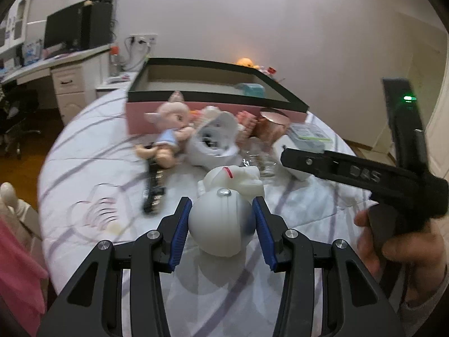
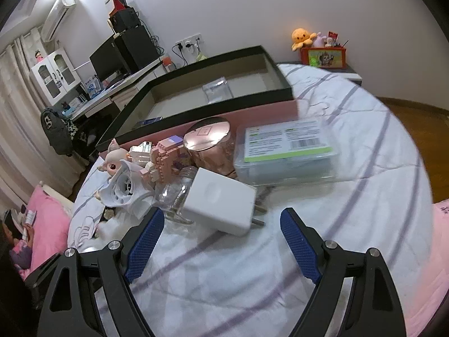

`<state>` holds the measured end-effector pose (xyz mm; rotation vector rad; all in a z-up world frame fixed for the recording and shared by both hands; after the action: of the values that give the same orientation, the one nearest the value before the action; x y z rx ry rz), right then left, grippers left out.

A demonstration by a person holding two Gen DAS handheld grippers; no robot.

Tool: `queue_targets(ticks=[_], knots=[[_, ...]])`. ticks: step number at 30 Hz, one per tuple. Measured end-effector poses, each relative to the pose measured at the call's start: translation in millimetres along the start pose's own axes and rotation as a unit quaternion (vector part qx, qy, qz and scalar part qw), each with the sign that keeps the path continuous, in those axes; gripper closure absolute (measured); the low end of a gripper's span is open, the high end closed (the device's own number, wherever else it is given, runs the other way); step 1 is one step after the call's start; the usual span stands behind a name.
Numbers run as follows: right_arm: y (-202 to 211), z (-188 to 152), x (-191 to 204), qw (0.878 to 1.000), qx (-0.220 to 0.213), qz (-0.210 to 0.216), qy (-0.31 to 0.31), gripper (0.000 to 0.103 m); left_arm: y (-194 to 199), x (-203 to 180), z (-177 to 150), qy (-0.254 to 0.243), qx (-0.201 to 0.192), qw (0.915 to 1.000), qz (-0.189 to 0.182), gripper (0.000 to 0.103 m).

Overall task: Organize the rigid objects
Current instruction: 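Grasp the white robot toy with the left tool while the right tool grasps the white charger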

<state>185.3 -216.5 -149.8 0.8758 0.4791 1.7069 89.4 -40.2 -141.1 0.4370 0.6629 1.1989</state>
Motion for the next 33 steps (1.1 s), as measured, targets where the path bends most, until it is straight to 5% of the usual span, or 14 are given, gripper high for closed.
queue_targets(ticks=[5, 8, 28, 33], knots=[[-10.3, -1.1, 0.7, 1.0, -0.002, -0.007, -0.001, 0.02, 6.6, 10.8, 1.9, 0.009, -0.01, 0.9999, 0.009, 0.058], [-5.5, -3.8, 7.7, 1.0, -0.003, 0.014, 0.011, 0.044, 7.5, 11.2, 4.3, 0.013, -0.014, 0.9998, 0.008, 0.058], [27.2, -3.9, 25.2, 0.998, -0.029, 0.033, 0.039, 0.045, 22.5, 13.4, 14.6, 0.013, -0.037, 0.9992, 0.01, 0.058], [23.4, -4.0, 22.9, 0.999, -0.024, 0.032, 0.036, 0.045, -2.8, 15.2, 5.0, 0.015, 0.002, 0.9998, 0.013, 0.055]])
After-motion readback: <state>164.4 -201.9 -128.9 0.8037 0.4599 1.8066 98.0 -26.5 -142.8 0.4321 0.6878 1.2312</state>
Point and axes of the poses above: each gripper's, at about its wrist camera, not at the fingertips, and y roughly against the way its jaws point, x to its left, z to its top, the point moved 6 cm from there along -y, roughly the way its jaws point, and after that the axes turned 3 degrees about y, right-handed, at the moved point
